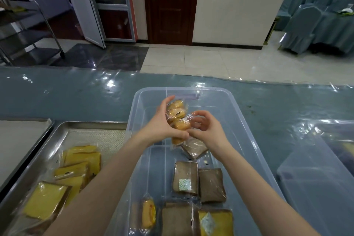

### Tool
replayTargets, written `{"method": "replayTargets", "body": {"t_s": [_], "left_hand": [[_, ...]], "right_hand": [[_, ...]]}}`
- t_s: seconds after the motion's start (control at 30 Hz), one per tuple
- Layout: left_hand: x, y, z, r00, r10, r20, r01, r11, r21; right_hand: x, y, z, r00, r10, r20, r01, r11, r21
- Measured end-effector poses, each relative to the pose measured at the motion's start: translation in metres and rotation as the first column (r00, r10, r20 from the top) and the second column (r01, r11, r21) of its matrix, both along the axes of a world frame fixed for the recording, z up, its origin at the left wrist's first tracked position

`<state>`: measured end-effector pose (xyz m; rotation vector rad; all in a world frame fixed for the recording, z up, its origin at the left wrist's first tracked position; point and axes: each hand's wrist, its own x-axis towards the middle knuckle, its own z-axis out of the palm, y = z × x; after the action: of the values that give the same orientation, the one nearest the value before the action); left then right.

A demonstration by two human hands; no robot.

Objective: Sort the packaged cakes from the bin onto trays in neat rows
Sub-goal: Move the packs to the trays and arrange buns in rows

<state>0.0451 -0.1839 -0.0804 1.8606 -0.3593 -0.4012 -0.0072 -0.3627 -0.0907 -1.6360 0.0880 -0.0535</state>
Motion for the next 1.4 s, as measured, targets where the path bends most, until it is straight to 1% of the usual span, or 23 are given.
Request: {"method": "replayTargets", "body": {"t_s": [0.13,0.23,0.27,0.33,0.4,0.43,0.47,0.5,0.53,0.57,0.6,0.67,0.73,0.77,0.8,0.9,0.93,1.03,1.07,1.13,1.27,1.33,1.4], "left_hand": [[-0.001,0.0,-0.004,0.985,-0.006,0.17,-0.013,0.994,0.109],[0.0,0.001,-0.004,0.977,0.015,0.215,-0.05,0.986,0.158],[0.001,0.002,-0.005,0.976,0.022,0.218,-0.061,0.982,0.177],[0.003,0.003,-0.007,0.971,0.024,0.237,-0.083,0.967,0.24],[0.005,0.003,-0.011,0.964,0.015,0.264,-0.103,0.94,0.324],[0.005,0.004,-0.013,0.962,0.012,0.272,-0.113,0.926,0.36],[0.006,0.004,-0.014,0.962,0.014,0.274,-0.123,0.915,0.384],[0.006,0.004,-0.014,0.961,0.024,0.275,-0.136,0.909,0.395],[0.007,0.004,-0.014,0.96,0.04,0.277,-0.153,0.905,0.397],[0.008,0.004,-0.014,0.957,0.061,0.283,-0.174,0.902,0.396],[0.01,0.005,-0.014,0.954,0.082,0.289,-0.198,0.896,0.397],[0.012,0.005,-0.015,0.95,0.11,0.293,-0.227,0.887,0.402],[0.013,0.006,-0.016,0.952,0.11,0.285,-0.223,0.888,0.403],[0.013,0.005,-0.017,0.954,0.1,0.282,-0.214,0.888,0.407],[0.013,0.005,-0.017,0.956,0.09,0.279,-0.204,0.889,0.411],[0.013,0.005,-0.018,0.958,0.088,0.273,-0.195,0.897,0.396],[0.013,0.005,-0.018,0.958,0.09,0.271,-0.195,0.899,0.392],[0.013,0.005,-0.018,0.961,0.079,0.267,-0.185,0.897,0.4],[0.013,0.005,-0.018,0.962,0.078,0.263,-0.182,0.898,0.4],[0.013,0.005,-0.016,0.964,0.086,0.253,-0.183,0.902,0.39],[0.013,0.004,-0.013,0.961,0.143,0.235,-0.217,0.918,0.332],[0.012,0.003,-0.01,0.961,0.164,0.221,-0.225,0.929,0.293],[0.012,0.003,-0.006,0.969,0.162,0.185,-0.205,0.948,0.244]], "right_hand": [[0.0,0.005,-0.004,0.995,0.085,-0.048,-0.082,0.994,0.07],[0.005,-0.001,-0.009,0.978,0.185,-0.101,-0.171,0.976,0.136],[0.005,-0.002,-0.011,0.971,0.21,-0.113,-0.196,0.973,0.119],[0.005,-0.001,-0.015,0.97,0.205,-0.13,-0.203,0.979,0.022],[0.005,0.001,-0.02,0.976,0.146,-0.161,-0.165,0.98,-0.11],[0.007,0.001,-0.024,0.977,0.112,-0.183,-0.15,0.967,-0.207],[0.008,0.002,-0.028,0.973,0.086,-0.213,-0.154,0.932,-0.329],[0.008,0.004,-0.033,0.964,0.07,-0.256,-0.185,0.869,-0.46],[0.006,0.008,-0.037,0.951,0.074,-0.301,-0.241,0.785,-0.57],[0.001,0.014,-0.042,0.93,0.113,-0.35,-0.325,0.698,-0.639],[-0.005,0.025,-0.046,0.893,0.191,-0.408,-0.431,0.625,-0.651],[-0.024,0.05,-0.06,0.756,0.387,-0.528,-0.654,0.499,-0.569],[-0.043,0.077,-0.073,0.618,0.515,-0.594,-0.785,0.358,-0.506],[-0.051,0.087,-0.08,0.57,0.55,-0.611,-0.818,0.305,-0.488],[-0.056,0.096,-0.085,0.538,0.577,-0.615,-0.836,0.276,-0.474],[-0.061,0.105,-0.098,0.526,0.613,-0.589,-0.847,0.312,-0.431],[-0.061,0.104,-0.101,0.522,0.621,-0.585,-0.848,0.306,-0.432],[-0.062,0.098,-0.107,0.491,0.662,-0.567,-0.857,0.249,-0.45],[-0.06,0.096,-0.106,0.496,0.667,-0.556,-0.854,0.258,-0.451],[-0.049,0.091,-0.097,0.562,0.639,-0.524,-0.819,0.343,-0.46],[-0.014,0.052,-0.056,0.769,0.429,-0.474,-0.626,0.657,-0.42],[-0.01,0.018,-0.03,0.827,0.302,-0.474,-0.506,0.766,-0.397],[-0.017,-0.014,-0.01,0.882,0.155,-0.446,-0.311,0.901,-0.303]]}}
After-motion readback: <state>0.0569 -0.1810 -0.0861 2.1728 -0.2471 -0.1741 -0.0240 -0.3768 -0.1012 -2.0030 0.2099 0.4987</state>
